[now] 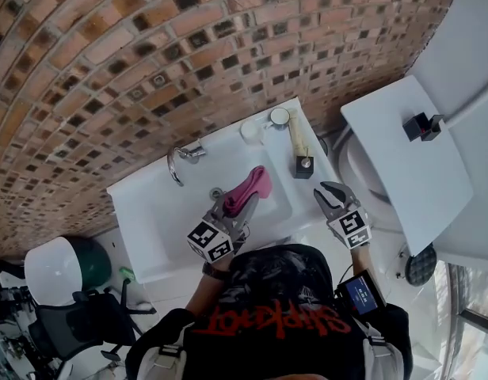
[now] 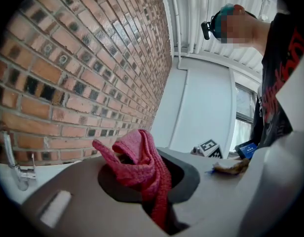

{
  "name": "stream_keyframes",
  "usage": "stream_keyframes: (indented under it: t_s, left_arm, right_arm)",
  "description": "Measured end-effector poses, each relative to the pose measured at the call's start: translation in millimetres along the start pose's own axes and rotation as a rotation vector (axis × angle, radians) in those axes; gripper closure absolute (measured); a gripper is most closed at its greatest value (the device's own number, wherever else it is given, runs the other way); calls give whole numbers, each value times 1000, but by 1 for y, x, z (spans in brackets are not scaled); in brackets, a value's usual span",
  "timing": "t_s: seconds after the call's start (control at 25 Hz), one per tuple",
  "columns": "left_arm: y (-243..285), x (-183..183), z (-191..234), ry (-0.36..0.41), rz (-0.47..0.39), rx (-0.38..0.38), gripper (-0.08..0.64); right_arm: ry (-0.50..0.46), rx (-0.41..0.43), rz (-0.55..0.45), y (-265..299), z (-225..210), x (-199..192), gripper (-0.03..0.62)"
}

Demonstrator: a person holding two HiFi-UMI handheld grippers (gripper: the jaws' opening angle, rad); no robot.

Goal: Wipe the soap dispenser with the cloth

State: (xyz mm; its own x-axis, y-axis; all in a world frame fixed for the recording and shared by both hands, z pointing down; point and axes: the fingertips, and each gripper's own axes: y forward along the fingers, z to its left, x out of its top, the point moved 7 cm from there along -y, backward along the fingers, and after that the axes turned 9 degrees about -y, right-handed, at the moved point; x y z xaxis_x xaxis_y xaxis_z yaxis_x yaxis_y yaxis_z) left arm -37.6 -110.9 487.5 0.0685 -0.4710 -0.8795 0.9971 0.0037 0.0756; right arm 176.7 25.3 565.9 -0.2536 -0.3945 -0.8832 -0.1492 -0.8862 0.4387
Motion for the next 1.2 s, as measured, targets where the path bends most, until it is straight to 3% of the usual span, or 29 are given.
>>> stream_keyframes:
  t_s: [0.08, 0.2, 0.36, 0.52, 0.68, 0.72, 0.8, 0.88, 1.04, 1.2]
  left_arm:
    - [-5, 1, -2, -3, -5, 31, 508]
    - [-16, 0, -3, -16, -14, 94, 508]
    - [-28, -3, -6, -27, -10, 166, 508]
    - [-36, -3, -8, -33, -24, 219, 508]
    - [-39, -5, -8, -38, -50, 233, 508]
    - [-40, -6, -8, -36, -55, 233, 508]
    - [-40, -5, -7, -33, -58, 237, 508]
    - [-41, -4, -5, -35, -62, 235, 508]
    - [-36, -1, -1, -42, -37, 202, 508]
    - [-15, -3, 2, -73, 9, 60, 508]
  right_arm:
    - [20, 23, 22, 19, -5, -20, 403]
    - [22, 57, 53, 47, -18, -47, 304]
    - [-110, 158, 145, 84, -38, -68, 287]
    - [-257, 288, 205, 124, -50, -72, 218]
    - [-312, 423, 299, 167, -45, -93, 199]
    - [-312, 437, 313, 175, -43, -98, 200]
    - [-296, 440, 306, 184, -40, -101, 265]
    - [-287, 425, 293, 182, -36, -100, 270]
    - [-240, 380, 163, 148, -24, -65, 272]
    - [-278, 357, 24, 91, -7, -1, 270]
